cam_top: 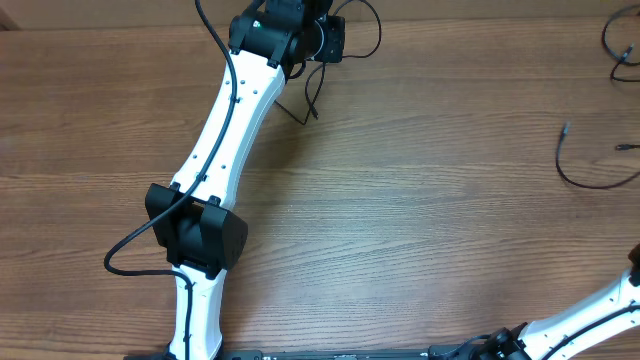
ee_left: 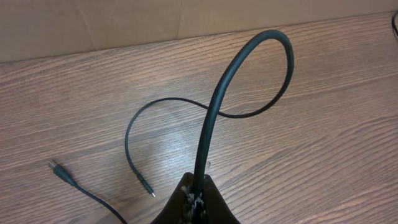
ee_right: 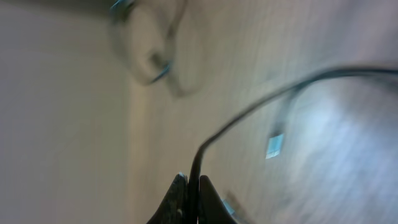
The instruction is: Untangle cables
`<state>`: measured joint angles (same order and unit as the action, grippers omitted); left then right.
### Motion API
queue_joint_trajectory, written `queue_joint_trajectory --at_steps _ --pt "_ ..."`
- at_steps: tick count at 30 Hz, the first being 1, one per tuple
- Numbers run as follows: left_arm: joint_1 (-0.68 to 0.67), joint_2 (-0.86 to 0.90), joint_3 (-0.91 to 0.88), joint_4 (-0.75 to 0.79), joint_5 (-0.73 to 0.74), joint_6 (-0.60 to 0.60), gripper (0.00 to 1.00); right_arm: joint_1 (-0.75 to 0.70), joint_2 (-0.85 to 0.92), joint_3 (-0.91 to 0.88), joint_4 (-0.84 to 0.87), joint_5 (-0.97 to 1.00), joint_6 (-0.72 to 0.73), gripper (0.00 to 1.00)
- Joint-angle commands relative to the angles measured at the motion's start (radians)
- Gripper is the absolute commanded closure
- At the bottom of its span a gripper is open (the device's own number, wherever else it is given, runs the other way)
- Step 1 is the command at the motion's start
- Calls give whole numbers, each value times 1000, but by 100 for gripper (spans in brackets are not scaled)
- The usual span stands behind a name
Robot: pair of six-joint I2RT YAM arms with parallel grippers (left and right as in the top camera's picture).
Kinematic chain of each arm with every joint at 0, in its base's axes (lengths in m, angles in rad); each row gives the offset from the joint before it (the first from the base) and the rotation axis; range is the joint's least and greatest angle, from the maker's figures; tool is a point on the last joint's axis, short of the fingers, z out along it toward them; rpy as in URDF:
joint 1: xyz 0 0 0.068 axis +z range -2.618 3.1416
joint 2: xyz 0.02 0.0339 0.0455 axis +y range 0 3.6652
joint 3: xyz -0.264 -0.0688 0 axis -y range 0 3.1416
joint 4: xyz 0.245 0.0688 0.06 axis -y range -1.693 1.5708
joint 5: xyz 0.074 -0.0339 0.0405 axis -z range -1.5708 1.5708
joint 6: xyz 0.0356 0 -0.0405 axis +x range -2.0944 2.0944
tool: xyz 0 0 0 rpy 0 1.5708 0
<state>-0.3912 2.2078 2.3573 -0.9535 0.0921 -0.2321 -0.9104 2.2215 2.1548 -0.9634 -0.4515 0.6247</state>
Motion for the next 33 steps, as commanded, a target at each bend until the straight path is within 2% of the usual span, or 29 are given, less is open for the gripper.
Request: queue_joint_trajectory --at_steps 1,6,20,26,33 --pt "0 -26 19 10 -15 31 96 -9 17 4 -19 266 -14 96" --pt "0 -26 19 19 -14 26 96 16 38 4 -3 308 -84 96" --pt "-3 -26 19 14 -14 26 96 54 268 4 -25 346 -94 96" --pt "-3 -26 19 16 -14 27 96 54 309 4 -53 345 -121 96" --pt "-2 -26 19 15 -14 27 96 54 258 7 -33 179 -129 96"
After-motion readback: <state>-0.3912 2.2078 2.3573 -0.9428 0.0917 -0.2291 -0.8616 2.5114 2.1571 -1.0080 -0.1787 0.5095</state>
